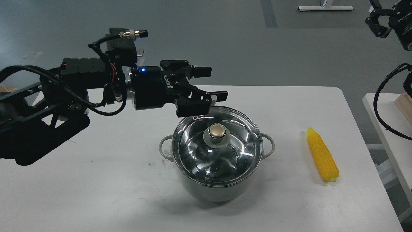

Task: Open pot and put corn in
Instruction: 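Reach the left gripper over the pot and grasp the lid's brass knob, then lift the glass lid with the left gripper and set it beside the pot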

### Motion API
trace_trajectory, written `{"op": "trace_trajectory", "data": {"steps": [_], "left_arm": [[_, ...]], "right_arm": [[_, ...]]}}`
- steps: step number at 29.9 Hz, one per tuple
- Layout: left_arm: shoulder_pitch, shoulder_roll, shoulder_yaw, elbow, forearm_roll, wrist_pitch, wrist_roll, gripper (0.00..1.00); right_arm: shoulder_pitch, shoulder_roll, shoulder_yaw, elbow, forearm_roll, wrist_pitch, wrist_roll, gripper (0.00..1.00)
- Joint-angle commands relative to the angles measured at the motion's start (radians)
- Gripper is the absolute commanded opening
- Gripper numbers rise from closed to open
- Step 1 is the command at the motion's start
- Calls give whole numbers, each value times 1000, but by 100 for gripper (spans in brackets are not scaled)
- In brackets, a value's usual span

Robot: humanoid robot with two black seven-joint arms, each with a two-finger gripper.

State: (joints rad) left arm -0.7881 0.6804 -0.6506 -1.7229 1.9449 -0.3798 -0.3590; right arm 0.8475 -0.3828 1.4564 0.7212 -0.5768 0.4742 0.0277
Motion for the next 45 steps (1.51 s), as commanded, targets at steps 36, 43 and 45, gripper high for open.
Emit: {"op": "trace_trajectory", "data": {"steps": [36, 43, 45], "left_arm": [[46, -59, 249, 131, 237, 203, -14, 41], [44, -56, 241, 120, 237, 205, -18, 28], [38, -55, 235, 106, 237, 205, -17, 26]], "right_arm": [[-8, 1, 5, 0, 0, -3, 0, 100], [-7, -1, 5, 0, 0, -3, 0, 100], [-8, -1, 5, -2, 0, -3, 0, 100]]}}
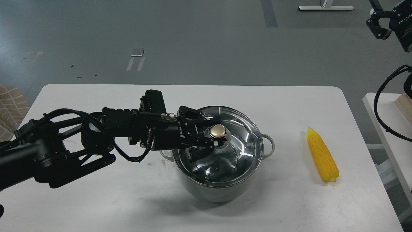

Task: Open pot and put corn in
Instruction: 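Lift the glass lid with the left gripper and set it beside the pot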

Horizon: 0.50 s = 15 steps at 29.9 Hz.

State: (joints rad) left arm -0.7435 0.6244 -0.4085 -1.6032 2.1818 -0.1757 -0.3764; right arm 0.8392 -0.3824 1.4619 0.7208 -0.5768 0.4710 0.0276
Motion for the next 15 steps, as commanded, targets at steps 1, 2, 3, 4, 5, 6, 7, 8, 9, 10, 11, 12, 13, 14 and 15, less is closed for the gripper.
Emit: {"op": "trace_trajectory", "data": {"steps": [1, 2, 3, 4, 5, 6, 7, 8, 9, 10, 11, 12, 13, 14, 15], "left_arm": [[-10, 1, -10, -17, 0, 1, -1, 26], [-16, 5, -21, -27, -2, 1, -1, 26], [-16, 5, -21, -27, -2, 1, -1, 26], [-16, 11, -47, -33, -5, -1, -2, 26], [-17, 26, -82, -35, -7, -5, -4, 26], [-20, 31, -101, -35, -8, -7, -9, 26], [-25, 37, -139, -35, -28, -11, -13, 26], [-28, 49, -176, -34, -58, -13, -13, 26], [-28, 49, -176, -34, -59, -13, -13, 26], [-28, 93, -206, -35, -95, -16, -15, 26], [-28, 150, -219, -37, -121, -15, -16, 26], [-27, 184, -223, -40, -132, -13, -18, 26], [-24, 239, -225, -41, -155, -4, -27, 26], [-17, 267, -225, -41, -169, 1, -32, 26], [-13, 320, -220, -41, -207, 11, -33, 26]], "right_arm": [[0, -1, 0, -1, 0, 0, 0, 100], [0, -1, 0, -1, 0, 0, 0, 100], [0, -1, 0, -1, 0, 0, 0, 100], [0, -1, 0, -1, 0, 0, 0, 100], [0, -1, 0, -1, 0, 1, 0, 100], [0, -1, 0, -1, 0, 0, 0, 100], [0, -1, 0, -1, 0, 0, 0, 100], [0, -1, 0, -3, 0, 0, 0, 100], [0, -1, 0, -3, 0, 0, 0, 100], [0, -1, 0, -3, 0, 0, 0, 100], [0, -1, 0, -3, 0, 0, 0, 100], [0, -1, -2, -3, 0, 0, 0, 100], [-2, -1, -2, -3, 0, 1, 0, 100], [0, -1, -2, -3, 0, 1, 0, 100], [-2, -1, 0, -4, 0, 0, 0, 100]]}}
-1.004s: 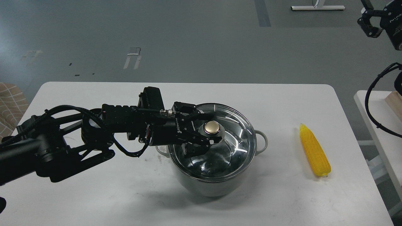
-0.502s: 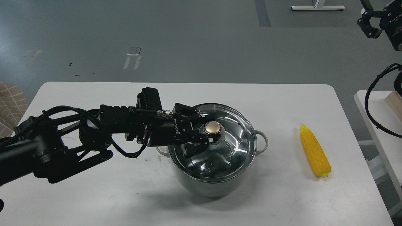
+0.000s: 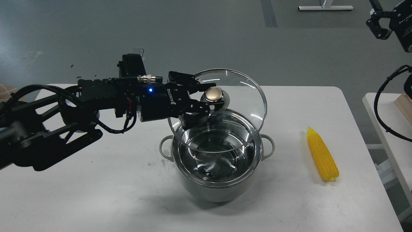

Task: Open pot and put corn in
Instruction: 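Lift the glass lid with the left gripper and set it beside the pot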

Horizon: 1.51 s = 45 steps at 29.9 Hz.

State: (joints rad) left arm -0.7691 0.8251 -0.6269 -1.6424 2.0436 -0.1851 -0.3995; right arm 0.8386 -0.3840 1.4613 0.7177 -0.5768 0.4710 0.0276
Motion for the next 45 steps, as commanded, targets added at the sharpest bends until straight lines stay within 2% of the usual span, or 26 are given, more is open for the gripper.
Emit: {"op": "trace_trajectory", "data": {"steps": [1, 6, 8, 9, 11, 12, 14, 18, 24, 30, 35, 37, 38, 39, 45], "left_arm": [[17, 144, 1, -2, -91, 30, -9, 26], [149, 322, 10, 33, -183, 157, -7, 26], [194, 348, 10, 64, -184, 196, -10, 26], [239, 362, 12, 102, -184, 241, -13, 26], [304, 364, 12, 174, -184, 312, -38, 26], [341, 362, 13, 226, -184, 349, -65, 26], [375, 355, 13, 277, -186, 374, -88, 26], [476, 318, 13, 427, -189, 433, -89, 26], [574, 243, 13, 558, -197, 478, -89, 26], [583, 140, 15, 731, -197, 478, -89, 27], [585, 124, 15, 744, -195, 477, -89, 28], [585, 121, 15, 744, -195, 477, -89, 39], [585, 120, 15, 744, -195, 477, -89, 54], [585, 120, 15, 744, -195, 477, -89, 59], [571, 124, 12, 744, -221, 477, -89, 77]], "right_arm": [[-1, 0, -1, -1, 0, 0, 2, 100], [-6, 0, -1, 2, 0, 0, 2, 100], [-7, 0, -1, 0, 0, 0, 2, 100], [-13, 0, -1, 0, 0, 1, 2, 100], [-27, 0, 1, 2, 0, 3, 0, 100], [-29, 0, 1, 2, 0, 5, 0, 100], [-30, -1, -1, 2, 0, 3, 0, 100], [-33, -1, 1, 3, 0, 3, 0, 100], [-35, 5, -3, 8, 0, 5, 0, 100], [-38, 5, -3, 8, 0, 5, 0, 100], [-50, 7, -4, 8, 0, 5, 0, 100], [-52, 7, -4, 8, 0, 5, 0, 100], [-55, 8, -6, 8, 0, 5, 0, 100], [-55, 8, -7, 8, 0, 5, 0, 100], [-55, 7, -12, 20, 0, 5, 0, 100]]}}
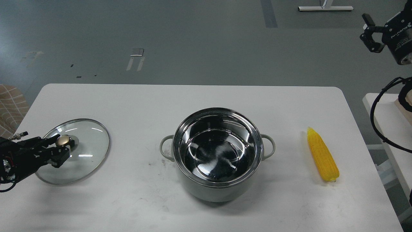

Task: Open pot and put corn in
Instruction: 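Release the lid and raise the left gripper away, then lower the right gripper onto the yellow corn and grasp it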

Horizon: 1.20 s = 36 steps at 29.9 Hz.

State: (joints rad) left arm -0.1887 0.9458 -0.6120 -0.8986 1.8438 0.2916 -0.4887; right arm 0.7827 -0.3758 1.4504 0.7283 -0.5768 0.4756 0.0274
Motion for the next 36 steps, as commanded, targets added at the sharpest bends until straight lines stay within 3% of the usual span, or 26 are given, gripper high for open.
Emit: {"op": "trace_trajectory", "data": {"steps": [1, 4, 8, 13, 17, 24, 28, 32, 34, 36], "left_arm": [[-12, 5, -3, 0, -41, 1, 0, 81], [-32, 8, -8, -8, -90, 4, 0, 90], [-121, 13, -11, -9, -183, 0, 0, 90], [-365, -2, -21, -14, -499, -12, 0, 97], [-506, -42, -18, -14, -760, -49, 0, 97], [-698, -125, -23, 3, -1242, -319, 0, 98], [-736, -125, -25, 14, -1417, -414, 0, 98], [-784, -127, -72, 18, -1564, -595, 62, 98], [-782, -128, -112, 18, -1603, -647, 91, 98], [-767, -133, -169, 21, -1640, -732, 181, 98]], "right_arm": [[0, -2, -2, 16, 0, 0, 0, 100], [-13, -8, -2, 23, 0, 0, 0, 100], [-26, -14, -11, 42, -12, 3, -6, 100], [-88, -176, -241, 215, -26, -3, -17, 100], [-95, -247, -306, 279, -86, -6, -17, 100], [-112, -331, -363, 318, -464, -2, -11, 100], [-158, -388, -415, 434, -621, -3, -7, 100], [-218, -449, -467, 583, -843, -3, -6, 100], [-232, -456, -484, 603, -894, -2, -6, 100], [-247, -465, -539, 617, -995, -2, -6, 100]]}}
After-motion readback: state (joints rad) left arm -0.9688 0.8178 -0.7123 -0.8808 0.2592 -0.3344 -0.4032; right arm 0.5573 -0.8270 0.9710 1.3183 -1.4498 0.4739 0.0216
